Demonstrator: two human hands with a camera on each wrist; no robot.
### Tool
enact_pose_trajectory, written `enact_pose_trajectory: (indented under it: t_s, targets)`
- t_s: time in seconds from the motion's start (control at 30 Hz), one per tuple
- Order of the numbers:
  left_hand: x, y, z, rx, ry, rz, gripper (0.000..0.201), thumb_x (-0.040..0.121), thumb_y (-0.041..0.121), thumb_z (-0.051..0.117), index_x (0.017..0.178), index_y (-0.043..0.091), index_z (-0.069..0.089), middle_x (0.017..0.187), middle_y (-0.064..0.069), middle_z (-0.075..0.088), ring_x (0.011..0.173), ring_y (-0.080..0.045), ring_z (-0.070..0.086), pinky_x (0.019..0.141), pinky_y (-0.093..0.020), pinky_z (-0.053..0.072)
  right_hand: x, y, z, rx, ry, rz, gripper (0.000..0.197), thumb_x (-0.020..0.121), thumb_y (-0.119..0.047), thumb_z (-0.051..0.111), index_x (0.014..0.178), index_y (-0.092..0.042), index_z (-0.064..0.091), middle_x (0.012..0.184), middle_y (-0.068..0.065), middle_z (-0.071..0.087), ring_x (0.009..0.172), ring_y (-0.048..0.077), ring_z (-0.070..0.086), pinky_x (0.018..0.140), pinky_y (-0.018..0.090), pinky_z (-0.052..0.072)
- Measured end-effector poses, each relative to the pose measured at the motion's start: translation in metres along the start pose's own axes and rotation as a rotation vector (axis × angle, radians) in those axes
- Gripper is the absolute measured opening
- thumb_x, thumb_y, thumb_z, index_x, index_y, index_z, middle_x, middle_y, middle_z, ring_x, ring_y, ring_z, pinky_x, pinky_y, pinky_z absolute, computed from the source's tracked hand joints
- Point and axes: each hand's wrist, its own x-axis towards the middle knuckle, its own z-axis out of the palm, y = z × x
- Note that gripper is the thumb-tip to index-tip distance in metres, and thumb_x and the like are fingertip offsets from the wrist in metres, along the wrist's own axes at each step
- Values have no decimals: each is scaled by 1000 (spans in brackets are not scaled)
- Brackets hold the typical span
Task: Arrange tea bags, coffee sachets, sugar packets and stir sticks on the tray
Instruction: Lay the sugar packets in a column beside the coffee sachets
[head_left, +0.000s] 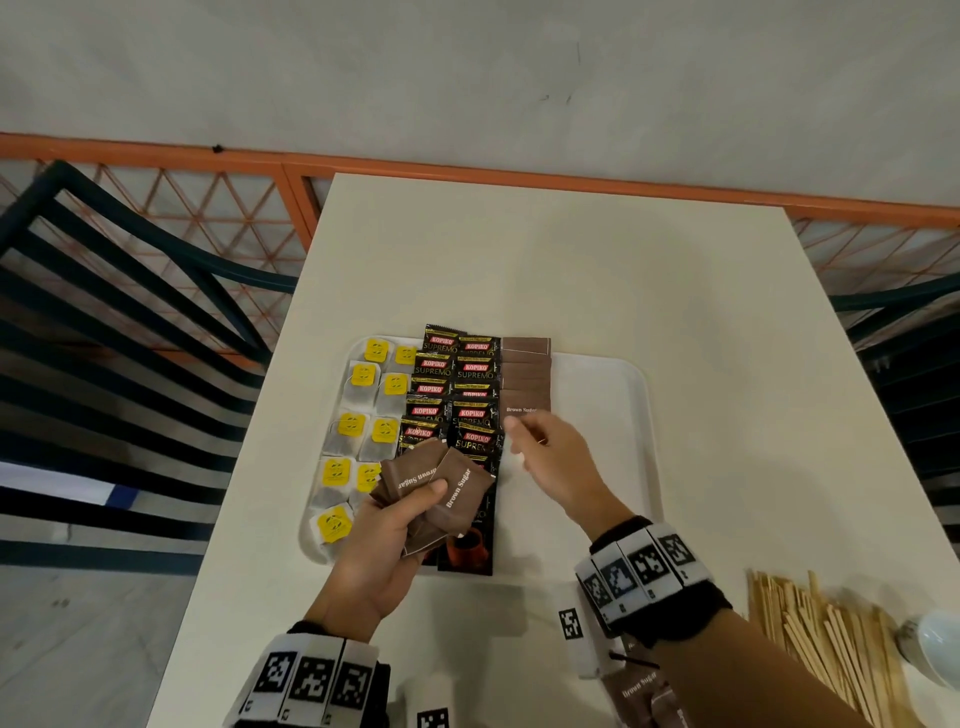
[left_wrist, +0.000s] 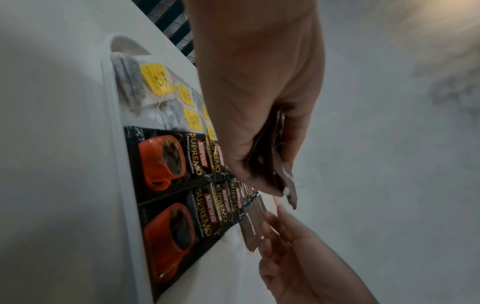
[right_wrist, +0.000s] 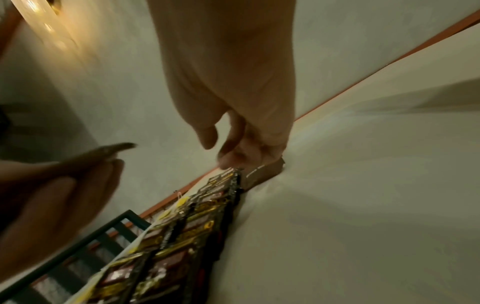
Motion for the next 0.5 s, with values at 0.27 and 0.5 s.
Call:
enact_pose_trajectory:
  t_s: [0.27,0.5]
  targets:
    - [0,-2,0,21,62,13,18,85,2,56,95,12,65,77,-5,74,66,-15,70,50,-25,54,-32,-5,-6,245,-422,-63,15,85,-9,64,99,-5,66,79,3,65,62,5,60,54,16,48]
    - [-4,0,-3,-35,33,16,21,88,9,54,105,5,64,82,-15,70,64,-19,67,54,-23,55,-29,10,-15,481,-325,110,5,86,1,58,88,-4,60,81,9,64,66,13,67,65,20,56]
